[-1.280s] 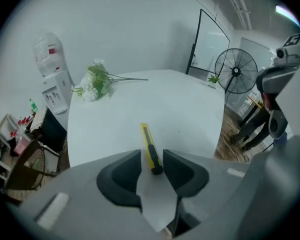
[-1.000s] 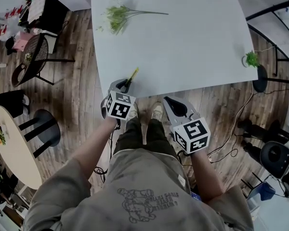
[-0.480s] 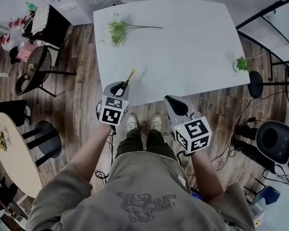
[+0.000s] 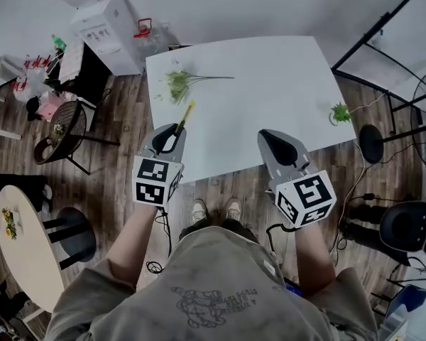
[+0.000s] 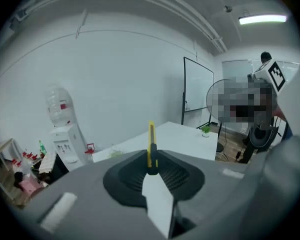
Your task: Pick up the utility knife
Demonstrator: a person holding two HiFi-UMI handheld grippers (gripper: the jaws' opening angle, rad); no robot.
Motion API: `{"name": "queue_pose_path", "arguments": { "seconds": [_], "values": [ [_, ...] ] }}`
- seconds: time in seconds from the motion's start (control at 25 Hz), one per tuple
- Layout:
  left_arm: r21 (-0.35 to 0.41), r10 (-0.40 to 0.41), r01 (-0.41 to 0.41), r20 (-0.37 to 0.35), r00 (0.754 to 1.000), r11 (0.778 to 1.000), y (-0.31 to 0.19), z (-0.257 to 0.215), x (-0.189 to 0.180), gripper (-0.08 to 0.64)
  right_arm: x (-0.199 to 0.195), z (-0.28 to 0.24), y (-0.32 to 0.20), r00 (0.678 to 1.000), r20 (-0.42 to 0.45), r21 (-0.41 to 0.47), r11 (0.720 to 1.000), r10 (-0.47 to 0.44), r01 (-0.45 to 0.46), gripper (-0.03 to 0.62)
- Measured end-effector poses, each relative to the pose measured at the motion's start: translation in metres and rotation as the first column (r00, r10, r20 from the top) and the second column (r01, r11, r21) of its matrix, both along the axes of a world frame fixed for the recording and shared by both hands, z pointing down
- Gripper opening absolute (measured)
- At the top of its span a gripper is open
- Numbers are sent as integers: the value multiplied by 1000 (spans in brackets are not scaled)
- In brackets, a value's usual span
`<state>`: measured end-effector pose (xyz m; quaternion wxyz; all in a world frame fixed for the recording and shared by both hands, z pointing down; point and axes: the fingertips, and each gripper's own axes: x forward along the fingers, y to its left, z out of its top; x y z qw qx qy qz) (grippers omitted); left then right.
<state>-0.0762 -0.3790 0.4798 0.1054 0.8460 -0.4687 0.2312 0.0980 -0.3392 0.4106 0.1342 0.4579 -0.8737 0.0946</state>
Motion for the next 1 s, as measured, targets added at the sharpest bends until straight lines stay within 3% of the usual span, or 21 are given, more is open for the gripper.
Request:
{"name": "queue_pose_path", "arguments": {
  "seconds": [0.2, 0.4, 0.6, 0.72, 1.0],
  "values": [
    [117, -8, 14, -51, 999, 993, 0, -68, -7, 63, 18, -65, -1, 1000, 20, 140, 990, 24, -26, 29],
    [233, -23, 44, -90, 996, 971, 4, -123, -14, 63, 33, -125, 16, 992, 128, 229, 972, 25, -54, 29],
    [349, -10, 46, -103, 995, 936, 22, -176, -15, 64, 43, -163, 37, 995, 84, 339, 938, 45, -71, 29],
    [393, 11, 31, -104, 995, 919, 35, -199, -12, 63, 48, -173, 47, 995, 84, 366, 927, 56, -83, 28],
    [416, 15, 36, -118, 993, 908, 58, -216, -8, 64, 53, -172, 66, 992, 111, 364, 926, 62, -99, 29]
  ]
}}
